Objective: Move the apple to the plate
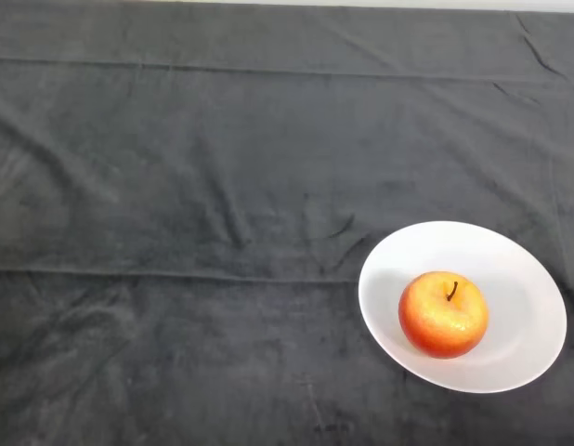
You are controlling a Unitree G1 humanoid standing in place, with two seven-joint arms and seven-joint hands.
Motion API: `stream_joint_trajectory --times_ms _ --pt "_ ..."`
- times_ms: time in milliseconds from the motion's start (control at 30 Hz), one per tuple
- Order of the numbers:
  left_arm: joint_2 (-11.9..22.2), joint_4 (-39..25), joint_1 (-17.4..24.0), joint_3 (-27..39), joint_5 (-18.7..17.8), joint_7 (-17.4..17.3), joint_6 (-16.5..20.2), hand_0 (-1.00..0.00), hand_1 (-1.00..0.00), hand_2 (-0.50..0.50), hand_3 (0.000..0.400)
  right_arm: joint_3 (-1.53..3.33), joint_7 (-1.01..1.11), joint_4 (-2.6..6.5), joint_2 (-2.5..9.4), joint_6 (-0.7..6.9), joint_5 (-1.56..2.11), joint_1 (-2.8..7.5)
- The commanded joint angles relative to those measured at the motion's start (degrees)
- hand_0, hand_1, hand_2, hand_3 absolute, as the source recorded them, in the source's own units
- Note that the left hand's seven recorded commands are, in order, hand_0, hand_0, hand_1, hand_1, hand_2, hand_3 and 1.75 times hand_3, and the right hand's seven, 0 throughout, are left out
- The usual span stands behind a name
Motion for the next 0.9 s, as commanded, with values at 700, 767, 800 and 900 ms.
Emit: stream_joint_trajectory --times_ms 700,767,800,900 --pt "-3.5 8.6 -1.9 9.6 7.5 -1.1 -3.9 0.00 0.00 0.00 0.000 -0.82 -0.22 0.20 -0.80 0.31 0.55 -0.21" --pt "-4.0 8.7 -2.3 9.9 7.9 -1.4 -3.8 0.00 0.00 0.00 0.000 -0.82 -0.23 0.20 -0.80 0.31 0.55 -0.21" --pt "-4.2 8.8 -2.5 10.1 8.2 -1.5 -3.8 0.00 0.00 0.00 0.000 -0.82 -0.23 0.20 -0.80 0.32 0.55 -0.21" --pt "-4.7 8.9 -2.9 10.5 8.6 -2.0 -3.8 0.00 0.00 0.00 0.000 -0.82 -0.23 0.19 -0.79 0.32 0.55 -0.20"
